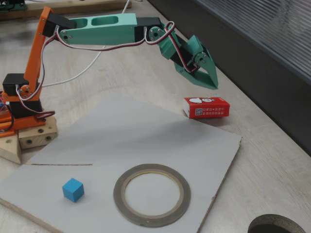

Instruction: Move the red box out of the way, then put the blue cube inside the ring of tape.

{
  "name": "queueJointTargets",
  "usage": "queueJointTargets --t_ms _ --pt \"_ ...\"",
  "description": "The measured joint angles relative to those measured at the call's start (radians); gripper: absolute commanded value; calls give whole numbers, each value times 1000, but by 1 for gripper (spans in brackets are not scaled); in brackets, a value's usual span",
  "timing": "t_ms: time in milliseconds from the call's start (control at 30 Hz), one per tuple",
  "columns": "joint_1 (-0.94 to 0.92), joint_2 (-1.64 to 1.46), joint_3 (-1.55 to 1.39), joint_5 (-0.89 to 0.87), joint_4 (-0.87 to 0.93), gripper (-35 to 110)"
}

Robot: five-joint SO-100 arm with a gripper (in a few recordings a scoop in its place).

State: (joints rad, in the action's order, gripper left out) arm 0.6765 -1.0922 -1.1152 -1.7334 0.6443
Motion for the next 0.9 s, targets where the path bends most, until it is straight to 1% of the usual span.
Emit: queueJointTargets --t_ms 600,767,900 --pt "0 0 -15 0 14 0" --pt "-64 -11 -74 0 193 0" --pt "-112 -133 -89 0 390 0"
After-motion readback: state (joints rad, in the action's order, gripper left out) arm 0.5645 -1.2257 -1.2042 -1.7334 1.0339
